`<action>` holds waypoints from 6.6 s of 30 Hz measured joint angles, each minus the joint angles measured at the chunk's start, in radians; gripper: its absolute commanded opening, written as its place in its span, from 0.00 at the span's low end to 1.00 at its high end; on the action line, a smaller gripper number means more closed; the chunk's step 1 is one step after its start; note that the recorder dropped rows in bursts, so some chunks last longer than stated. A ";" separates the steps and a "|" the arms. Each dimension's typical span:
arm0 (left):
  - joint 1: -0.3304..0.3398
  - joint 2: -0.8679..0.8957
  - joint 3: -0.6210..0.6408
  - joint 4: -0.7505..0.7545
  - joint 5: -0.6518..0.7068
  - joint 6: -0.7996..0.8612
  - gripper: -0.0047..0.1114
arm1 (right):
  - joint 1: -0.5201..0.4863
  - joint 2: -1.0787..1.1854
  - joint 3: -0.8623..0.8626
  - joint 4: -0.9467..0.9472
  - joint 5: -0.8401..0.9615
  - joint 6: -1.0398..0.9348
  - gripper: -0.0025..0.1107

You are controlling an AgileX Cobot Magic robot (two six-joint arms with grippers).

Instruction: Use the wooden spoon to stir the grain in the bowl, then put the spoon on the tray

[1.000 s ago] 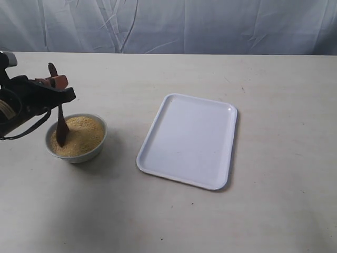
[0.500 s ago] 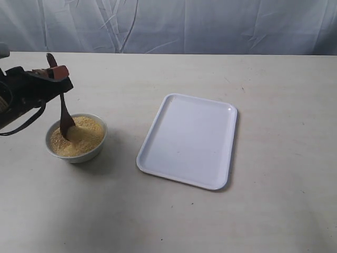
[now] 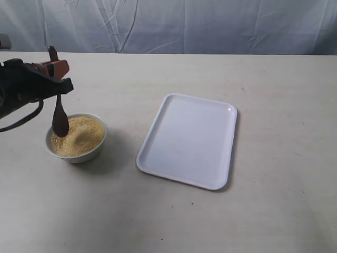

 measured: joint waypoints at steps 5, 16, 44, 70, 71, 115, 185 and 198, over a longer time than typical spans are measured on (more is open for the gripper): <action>-0.013 -0.103 -0.064 0.029 0.195 -0.103 0.04 | 0.000 0.000 0.000 0.008 0.000 0.000 0.02; -0.347 -0.093 -0.345 0.415 0.759 -0.571 0.04 | 0.000 0.000 0.000 0.008 0.000 0.000 0.02; -0.593 0.539 -0.895 -0.728 1.061 0.327 0.04 | 0.000 0.000 0.000 0.010 0.000 0.000 0.02; -0.516 0.567 -1.034 -0.762 1.457 0.487 0.44 | 0.000 0.000 0.000 0.010 0.000 0.000 0.02; -0.507 0.540 -1.031 -0.743 1.479 0.487 0.40 | 0.000 0.000 0.000 0.010 0.000 0.000 0.02; -0.200 -0.625 0.088 -0.514 0.849 0.432 0.04 | 0.000 0.000 0.000 0.010 0.000 0.000 0.02; 0.036 -1.529 0.501 -0.385 1.027 0.440 0.04 | 0.000 0.000 0.000 0.011 0.000 0.000 0.02; 0.040 -1.532 0.502 -0.387 1.030 0.440 0.04 | 0.000 0.000 0.000 0.011 0.000 0.000 0.02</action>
